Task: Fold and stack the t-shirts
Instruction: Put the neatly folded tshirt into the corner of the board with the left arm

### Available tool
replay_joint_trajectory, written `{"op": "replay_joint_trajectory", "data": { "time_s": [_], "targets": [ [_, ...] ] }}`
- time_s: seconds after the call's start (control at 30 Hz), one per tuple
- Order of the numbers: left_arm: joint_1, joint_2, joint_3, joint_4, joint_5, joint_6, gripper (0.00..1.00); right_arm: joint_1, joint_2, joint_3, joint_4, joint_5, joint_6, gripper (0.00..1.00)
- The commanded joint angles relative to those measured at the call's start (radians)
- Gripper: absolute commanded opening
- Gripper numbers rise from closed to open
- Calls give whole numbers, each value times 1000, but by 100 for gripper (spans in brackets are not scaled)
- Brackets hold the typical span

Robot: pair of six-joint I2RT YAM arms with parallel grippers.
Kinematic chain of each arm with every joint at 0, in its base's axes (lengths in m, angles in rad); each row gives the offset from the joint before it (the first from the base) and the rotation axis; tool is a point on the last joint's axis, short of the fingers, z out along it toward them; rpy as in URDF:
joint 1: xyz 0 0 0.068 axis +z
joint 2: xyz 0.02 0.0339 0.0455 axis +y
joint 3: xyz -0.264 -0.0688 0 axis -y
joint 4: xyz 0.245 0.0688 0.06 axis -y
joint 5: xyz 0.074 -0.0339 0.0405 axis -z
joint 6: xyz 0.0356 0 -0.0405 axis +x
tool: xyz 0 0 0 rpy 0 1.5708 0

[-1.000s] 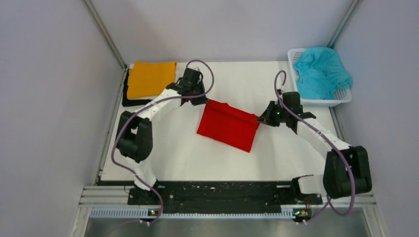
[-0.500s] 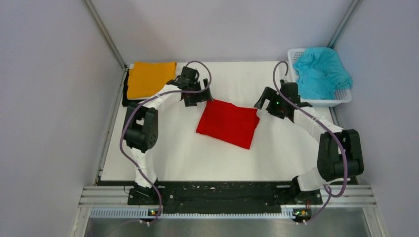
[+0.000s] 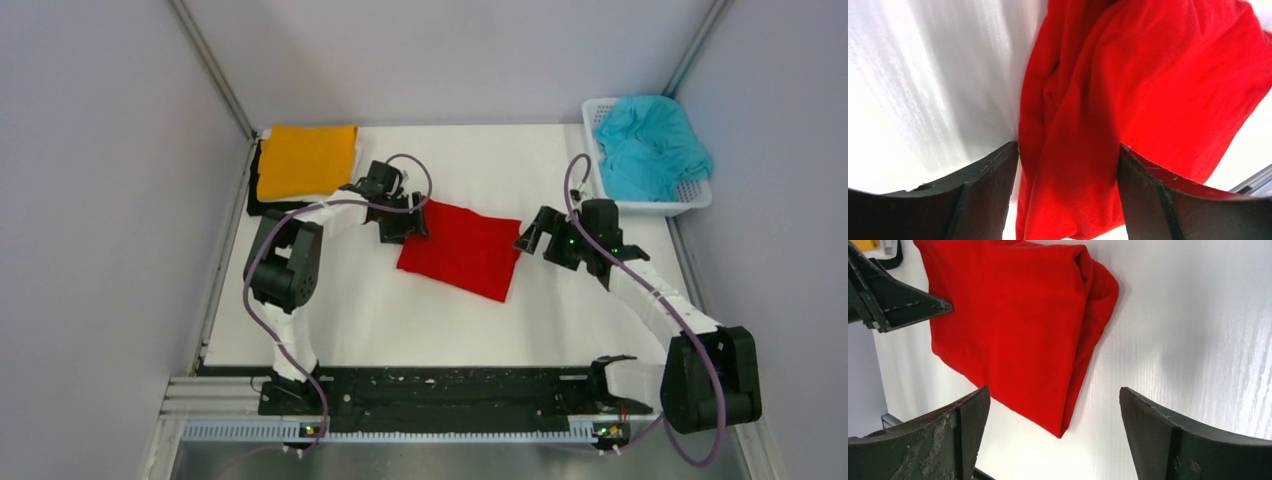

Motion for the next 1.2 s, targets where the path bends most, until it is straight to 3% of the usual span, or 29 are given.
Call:
{"op": "replay_joint_trajectory", "data": {
  "time_s": [0.0,0.2,0.27,0.3,0.33,0.53,0.7,0.87,1.17],
  "targets": [
    [-52,65,18,2,-39,14,73,-4,-103,-12,-26,19,-18,99],
    [-153,170,96,-132,-283,-44,50,-4,-184,-32,-71,39,-24,99],
    [-185,208,134,-179,-359,-68,29,-3,-207,-39,-81,47,-29,99],
    [-200,220,154,-203,-405,-85,11,-3,-219,-42,-90,56,-32,99],
    [-216,231,176,-231,-470,-95,0,-3,-230,-43,-96,64,-34,99],
    [-239,230,375,-425,-918,-51,0,-3,-287,-55,-116,121,-55,99],
    [-200,172,445,-367,-1101,157,0,-3,-301,-52,-126,139,-70,99],
    [-140,132,468,-209,-1237,416,0,-3,-299,-43,-127,143,-79,99],
    [34,158,655,-91,-1201,676,0,-3,-287,-41,-125,182,-85,99]
  ]
}}
